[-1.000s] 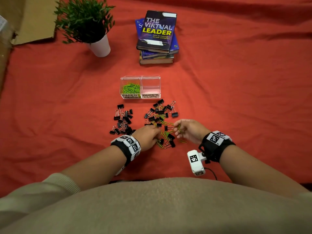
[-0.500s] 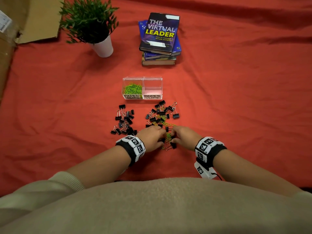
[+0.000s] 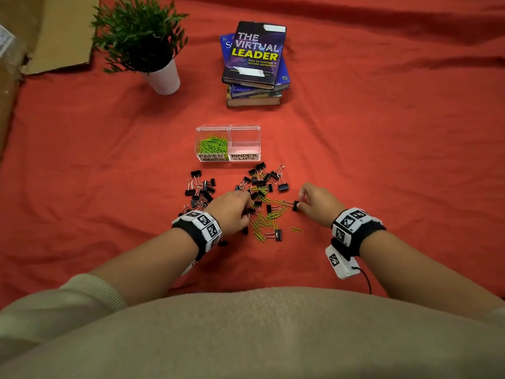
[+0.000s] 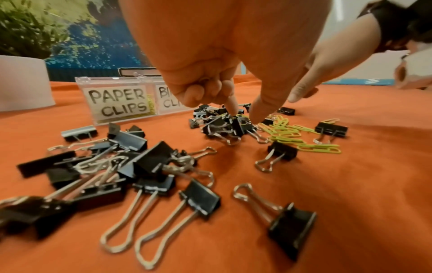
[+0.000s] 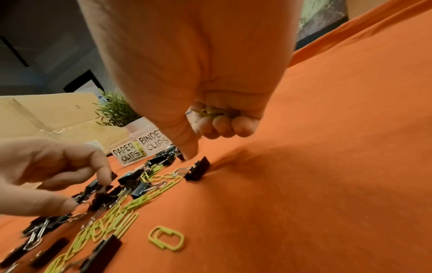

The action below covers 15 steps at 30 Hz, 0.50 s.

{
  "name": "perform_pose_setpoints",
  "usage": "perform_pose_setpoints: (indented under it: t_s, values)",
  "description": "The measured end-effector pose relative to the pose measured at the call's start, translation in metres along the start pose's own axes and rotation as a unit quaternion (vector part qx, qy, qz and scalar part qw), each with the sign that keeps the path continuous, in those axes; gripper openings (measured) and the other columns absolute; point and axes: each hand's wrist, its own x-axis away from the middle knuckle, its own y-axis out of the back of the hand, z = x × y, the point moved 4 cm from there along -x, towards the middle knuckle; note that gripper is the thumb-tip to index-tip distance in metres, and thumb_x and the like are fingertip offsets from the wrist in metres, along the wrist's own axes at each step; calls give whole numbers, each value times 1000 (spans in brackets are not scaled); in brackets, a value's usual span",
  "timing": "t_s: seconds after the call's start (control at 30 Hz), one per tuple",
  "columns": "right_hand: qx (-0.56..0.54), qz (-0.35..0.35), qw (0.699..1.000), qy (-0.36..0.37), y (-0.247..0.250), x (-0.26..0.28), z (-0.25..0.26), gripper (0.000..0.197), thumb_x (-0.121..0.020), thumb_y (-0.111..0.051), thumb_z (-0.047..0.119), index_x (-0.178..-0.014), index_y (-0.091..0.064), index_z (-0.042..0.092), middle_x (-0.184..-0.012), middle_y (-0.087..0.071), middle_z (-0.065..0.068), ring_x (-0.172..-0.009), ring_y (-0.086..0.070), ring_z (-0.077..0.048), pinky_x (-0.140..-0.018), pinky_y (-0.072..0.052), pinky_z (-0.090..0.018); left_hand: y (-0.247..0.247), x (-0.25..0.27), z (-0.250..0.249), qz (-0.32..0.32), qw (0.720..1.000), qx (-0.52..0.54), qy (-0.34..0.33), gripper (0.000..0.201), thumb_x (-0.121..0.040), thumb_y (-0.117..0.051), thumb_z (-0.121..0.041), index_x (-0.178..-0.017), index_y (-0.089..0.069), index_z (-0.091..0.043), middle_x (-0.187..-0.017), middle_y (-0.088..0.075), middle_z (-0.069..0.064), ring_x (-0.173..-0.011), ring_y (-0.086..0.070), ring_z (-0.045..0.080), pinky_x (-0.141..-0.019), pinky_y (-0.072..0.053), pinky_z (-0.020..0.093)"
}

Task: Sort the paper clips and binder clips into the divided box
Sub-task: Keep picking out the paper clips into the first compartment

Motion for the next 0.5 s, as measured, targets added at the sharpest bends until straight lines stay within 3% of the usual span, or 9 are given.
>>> perform_pose_setpoints:
  t_s: [0.17, 0.3, 0.5]
  values:
    - [100, 20, 994, 49, -23, 4, 25, 33, -83, -64, 36, -107, -53, 17, -101, -62, -4, -98, -59, -25, -76, -45, -31, -17, 2, -21, 32, 997, -58, -43, 33, -81, -62, -38, -103, -51, -16, -106, -56, 2, -103, -53, 21, -84, -47, 33]
    - [177, 3, 983, 55, -35, 5, 36, 64, -77, -66, 51, -123, -45, 11, -122, -55, -9, -116, -51, -28, -93, -45, -38, -26, -2, -26, 30, 996, -78, -36, 51, -80, -66, -48, -113, -48, -13, -115, -55, 4, -109, -51, 23, -91, -44, 35]
    - [218, 5, 970, 106, -48, 7, 39, 53, -82, -63, 46, -116, -46, 10, -120, -53, -9, -116, -48, -28, -96, -42, -38, -27, -6, -32, 36, 992, -98, -70, 50, -87, -60, -38, -126, -46, -10, -122, -52, 8, -116, -50, 26, -96, -45, 39]
